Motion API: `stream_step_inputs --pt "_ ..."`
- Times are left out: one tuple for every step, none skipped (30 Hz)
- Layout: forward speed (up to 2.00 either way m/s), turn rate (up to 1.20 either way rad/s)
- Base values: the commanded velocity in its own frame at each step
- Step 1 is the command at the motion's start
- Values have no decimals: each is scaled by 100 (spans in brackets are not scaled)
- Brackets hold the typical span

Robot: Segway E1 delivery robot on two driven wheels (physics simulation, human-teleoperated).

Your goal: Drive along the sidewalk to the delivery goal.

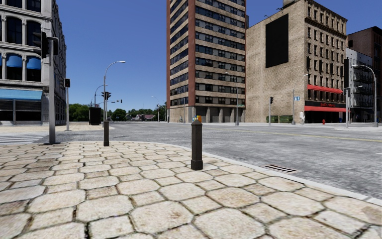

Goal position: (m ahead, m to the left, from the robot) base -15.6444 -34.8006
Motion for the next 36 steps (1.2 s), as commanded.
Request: stream_step_inputs --pt "0 0" --pt "0 0" --pt "0 0" --pt "0 0" --pt "0 0" --pt "0 0" --pt "0 0" --pt "0 0" --pt "0 0" --pt "0 0" --pt "0 0" --pt "0 0" --pt "0 0" --pt "0 0" --pt "0 0" --pt "0 0" --pt "0 0" --pt "0 0" --pt "0 0" --pt "0 0" --pt "0 0" --pt "0 0" --pt "0 0" --pt "0 0" --pt "0 0" --pt "0 0" --pt "0 0" --pt "0 0" --pt "0 0" --pt "0 0" --pt "0 10" --pt "62 38" --pt "98 50" --pt "98 50" --pt "133 61" --pt "157 66"
